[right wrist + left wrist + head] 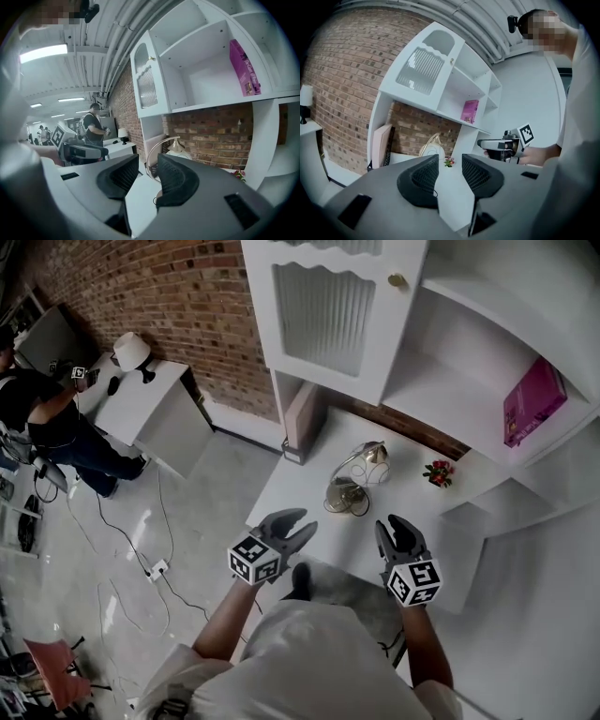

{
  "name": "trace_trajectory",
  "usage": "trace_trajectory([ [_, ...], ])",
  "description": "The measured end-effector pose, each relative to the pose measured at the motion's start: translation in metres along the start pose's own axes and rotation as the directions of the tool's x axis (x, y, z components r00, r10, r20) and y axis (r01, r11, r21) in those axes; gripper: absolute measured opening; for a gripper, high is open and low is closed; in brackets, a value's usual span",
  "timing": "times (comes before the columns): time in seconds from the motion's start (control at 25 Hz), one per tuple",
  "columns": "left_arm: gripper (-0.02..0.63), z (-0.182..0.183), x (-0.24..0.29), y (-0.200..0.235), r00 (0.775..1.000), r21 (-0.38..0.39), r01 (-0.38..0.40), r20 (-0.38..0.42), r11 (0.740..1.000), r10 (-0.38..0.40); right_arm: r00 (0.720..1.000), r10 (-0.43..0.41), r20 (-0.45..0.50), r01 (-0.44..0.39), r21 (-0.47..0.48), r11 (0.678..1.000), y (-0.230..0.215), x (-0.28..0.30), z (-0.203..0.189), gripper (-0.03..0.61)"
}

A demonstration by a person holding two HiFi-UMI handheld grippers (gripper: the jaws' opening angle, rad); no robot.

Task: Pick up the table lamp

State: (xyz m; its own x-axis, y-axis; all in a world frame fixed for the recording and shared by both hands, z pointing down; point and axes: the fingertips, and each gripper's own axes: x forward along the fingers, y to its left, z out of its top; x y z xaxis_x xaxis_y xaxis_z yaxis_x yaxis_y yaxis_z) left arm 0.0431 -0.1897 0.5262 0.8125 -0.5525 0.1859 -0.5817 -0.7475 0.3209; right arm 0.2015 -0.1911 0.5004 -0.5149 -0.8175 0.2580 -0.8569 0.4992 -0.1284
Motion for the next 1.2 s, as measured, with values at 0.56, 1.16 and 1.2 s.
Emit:
trace_trajectory([
  [0.56, 0.166, -0.003, 0.041, 0.076, 0.993, -0.029, 0.086, -0.075, 0.996, -0.088, 0.998, 0.007, -0.055, -0.001, 0.101, 0.995, -0.009, 0.098, -0.007, 0.144],
  [1.16, 0.166, -0.025, 0.070, 0.127, 0.980, -0.075, 0.142, -0.130, 0.987, -0.151, 0.993, 0.022, -0.112, -0.005, 0.153, 0.988, -0.010, 0.175, -0.023, 0.179],
  [1.2, 0.166, -0.027, 0.072, 0.129, 0.980, -0.082, 0.140, -0.132, 0.987, -0.150, 0.993, 0.028, -0.113, -0.009, 0.160, 0.987, -0.010, 0.180, -0.024, 0.181],
])
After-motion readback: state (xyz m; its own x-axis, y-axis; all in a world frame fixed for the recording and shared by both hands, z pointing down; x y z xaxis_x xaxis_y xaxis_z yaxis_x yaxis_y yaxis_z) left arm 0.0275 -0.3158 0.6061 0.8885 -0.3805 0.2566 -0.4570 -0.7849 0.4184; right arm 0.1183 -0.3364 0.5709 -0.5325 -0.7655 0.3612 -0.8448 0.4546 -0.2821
